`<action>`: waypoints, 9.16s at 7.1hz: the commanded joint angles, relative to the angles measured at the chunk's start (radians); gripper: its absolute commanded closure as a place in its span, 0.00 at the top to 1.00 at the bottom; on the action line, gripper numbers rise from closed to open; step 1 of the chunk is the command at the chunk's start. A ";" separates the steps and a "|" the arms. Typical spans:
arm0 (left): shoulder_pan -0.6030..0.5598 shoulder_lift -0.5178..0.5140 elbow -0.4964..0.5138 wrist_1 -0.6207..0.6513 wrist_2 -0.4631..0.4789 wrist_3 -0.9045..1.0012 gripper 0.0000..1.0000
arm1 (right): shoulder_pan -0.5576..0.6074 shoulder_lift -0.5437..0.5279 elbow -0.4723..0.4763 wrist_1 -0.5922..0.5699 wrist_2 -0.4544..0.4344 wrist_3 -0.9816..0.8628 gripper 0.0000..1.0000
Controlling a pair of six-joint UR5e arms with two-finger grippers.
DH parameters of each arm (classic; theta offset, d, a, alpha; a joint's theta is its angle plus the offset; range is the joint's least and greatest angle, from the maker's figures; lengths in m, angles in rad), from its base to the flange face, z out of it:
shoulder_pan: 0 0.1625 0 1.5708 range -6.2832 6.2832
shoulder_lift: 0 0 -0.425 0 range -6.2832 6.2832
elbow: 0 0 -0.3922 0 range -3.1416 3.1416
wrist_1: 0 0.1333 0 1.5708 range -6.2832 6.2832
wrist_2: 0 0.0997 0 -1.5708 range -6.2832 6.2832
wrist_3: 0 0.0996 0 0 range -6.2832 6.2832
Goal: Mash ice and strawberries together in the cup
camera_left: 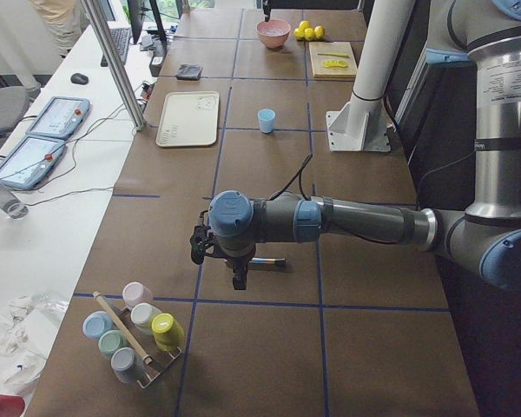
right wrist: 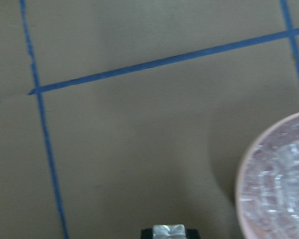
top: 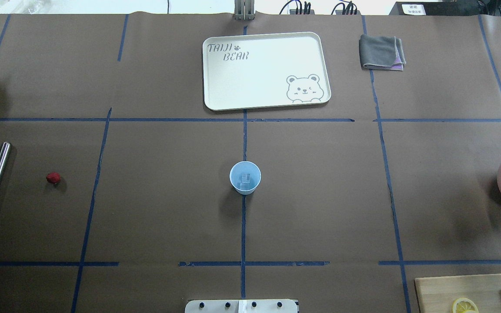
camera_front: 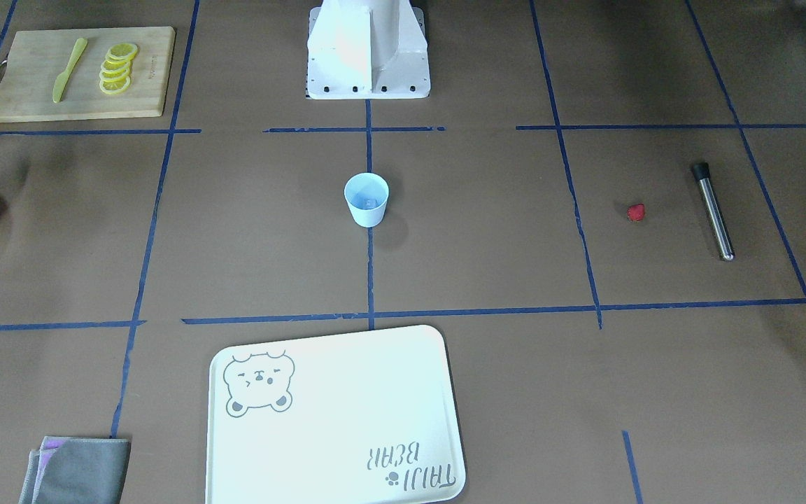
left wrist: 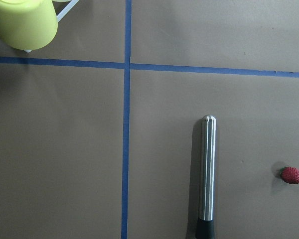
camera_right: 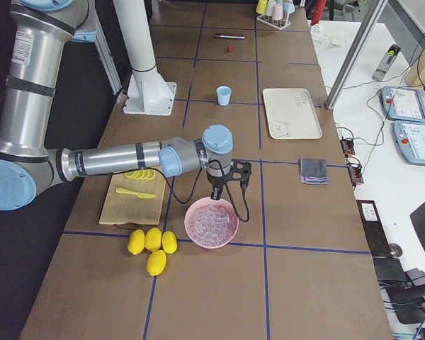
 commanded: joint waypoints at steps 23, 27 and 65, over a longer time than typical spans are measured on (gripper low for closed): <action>0.751 -0.161 0.070 -0.503 0.334 -0.940 1.00 | -0.459 0.551 0.002 -0.142 -0.237 0.696 1.00; 0.761 -0.179 0.134 -0.535 0.334 -0.937 0.79 | -0.452 0.556 -0.005 -0.144 -0.236 0.685 1.00; 0.534 -0.104 0.175 -0.520 0.343 -0.540 0.96 | -0.182 0.295 0.008 -0.142 -0.133 0.203 1.00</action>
